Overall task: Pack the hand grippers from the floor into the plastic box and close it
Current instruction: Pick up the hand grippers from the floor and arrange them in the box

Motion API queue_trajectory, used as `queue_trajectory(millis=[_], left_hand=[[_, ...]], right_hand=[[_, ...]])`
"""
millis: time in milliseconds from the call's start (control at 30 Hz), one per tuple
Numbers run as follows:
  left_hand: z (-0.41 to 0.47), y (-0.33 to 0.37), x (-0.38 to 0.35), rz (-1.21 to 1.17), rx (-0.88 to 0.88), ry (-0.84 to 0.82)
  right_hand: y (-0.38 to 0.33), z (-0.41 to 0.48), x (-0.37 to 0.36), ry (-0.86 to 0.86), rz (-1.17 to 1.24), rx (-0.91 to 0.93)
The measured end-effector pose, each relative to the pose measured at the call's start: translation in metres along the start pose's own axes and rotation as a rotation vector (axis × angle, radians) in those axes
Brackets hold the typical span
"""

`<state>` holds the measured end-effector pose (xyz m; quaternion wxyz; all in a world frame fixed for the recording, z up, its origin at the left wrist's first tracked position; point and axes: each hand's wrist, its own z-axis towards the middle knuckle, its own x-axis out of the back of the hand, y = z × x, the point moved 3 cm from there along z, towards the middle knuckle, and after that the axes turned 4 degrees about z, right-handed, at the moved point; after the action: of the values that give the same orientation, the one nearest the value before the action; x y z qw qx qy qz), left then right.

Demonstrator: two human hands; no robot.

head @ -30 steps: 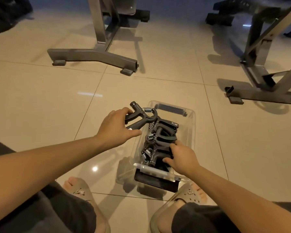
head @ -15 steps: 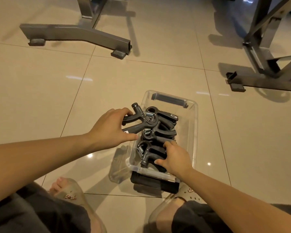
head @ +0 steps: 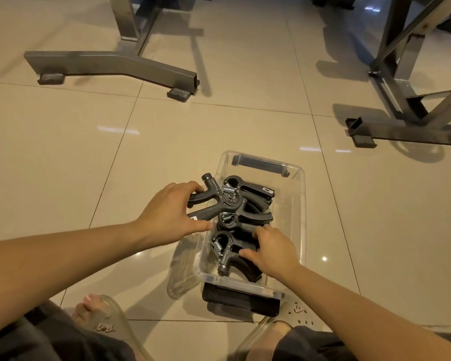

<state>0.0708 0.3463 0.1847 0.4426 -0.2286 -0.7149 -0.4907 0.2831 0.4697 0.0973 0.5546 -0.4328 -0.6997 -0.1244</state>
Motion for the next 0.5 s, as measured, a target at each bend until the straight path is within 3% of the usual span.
queue_trajectory(millis=[233, 333, 500], left_hand=[[0.0, 0.008, 0.009, -0.031, 0.004, 0.12], [-0.001, 0.014, 0.016, -0.075, -0.018, 0.183], [-0.008, 0.029, 0.017, -0.092, -0.082, 0.17]], right_hand=[[-0.049, 0.007, 0.072, 0.024, 1.039, -0.022], [-0.055, 0.007, 0.082, 0.026, 1.306, -0.08], [-0.06, 0.01, 0.086, 0.001, 1.523, -0.113]])
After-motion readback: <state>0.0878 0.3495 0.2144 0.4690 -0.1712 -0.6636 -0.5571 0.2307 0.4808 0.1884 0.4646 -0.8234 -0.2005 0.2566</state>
